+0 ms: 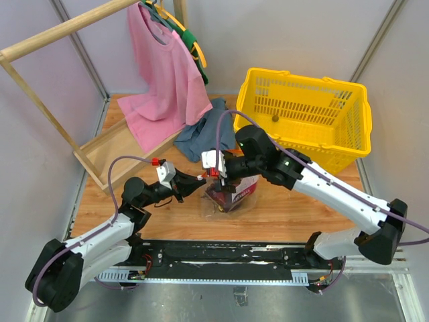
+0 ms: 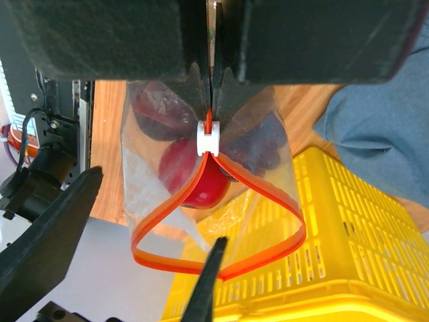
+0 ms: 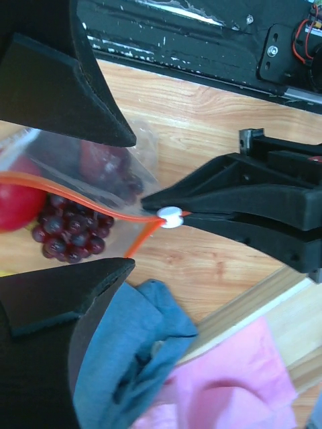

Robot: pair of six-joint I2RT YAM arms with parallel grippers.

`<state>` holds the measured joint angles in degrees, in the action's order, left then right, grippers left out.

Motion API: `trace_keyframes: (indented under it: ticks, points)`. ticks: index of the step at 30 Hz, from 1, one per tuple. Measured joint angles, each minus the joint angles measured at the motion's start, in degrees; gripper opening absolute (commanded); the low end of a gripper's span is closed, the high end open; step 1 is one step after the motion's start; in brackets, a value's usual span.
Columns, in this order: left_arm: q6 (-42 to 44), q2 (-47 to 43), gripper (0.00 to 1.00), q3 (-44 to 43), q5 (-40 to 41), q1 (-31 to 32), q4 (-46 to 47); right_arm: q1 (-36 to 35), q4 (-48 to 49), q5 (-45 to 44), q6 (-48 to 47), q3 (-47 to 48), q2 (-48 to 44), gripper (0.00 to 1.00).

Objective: Place the food in the zip-top bag and seal the zipper
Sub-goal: Zip the zipper food storage bag at the center of the board.

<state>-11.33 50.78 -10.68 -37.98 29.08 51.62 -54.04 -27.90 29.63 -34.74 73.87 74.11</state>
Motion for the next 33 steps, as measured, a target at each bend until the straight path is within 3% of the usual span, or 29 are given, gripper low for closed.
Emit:
trace_keyframes:
  ticks: [9,13,21,28,33]
  points:
    - [1.75,-2.12,0.00,-0.02,-0.63,1.16,-1.36,0.00,-1.51,8.41,-10.32,6.67,8.35,0.55]
    - [2.36,-2.60,0.00,-0.02,-0.85,1.57,-1.64,0.00,-3.56,10.36,-12.74,8.41,10.27,0.42]
    - [2.91,-2.62,0.00,-0.04,-1.01,1.92,-1.88,0.00,-6.43,11.91,-15.28,9.57,12.98,0.32]
    - [3.82,-2.95,0.00,-0.04,-0.94,2.29,-3.04,0.13,-8.35,11.34,-16.41,10.25,13.42,0.02]
    - [4.22,-3.50,0.00,-0.04,-0.63,2.58,-3.78,0.15,-9.90,9.97,-16.63,11.13,13.64,0.01]
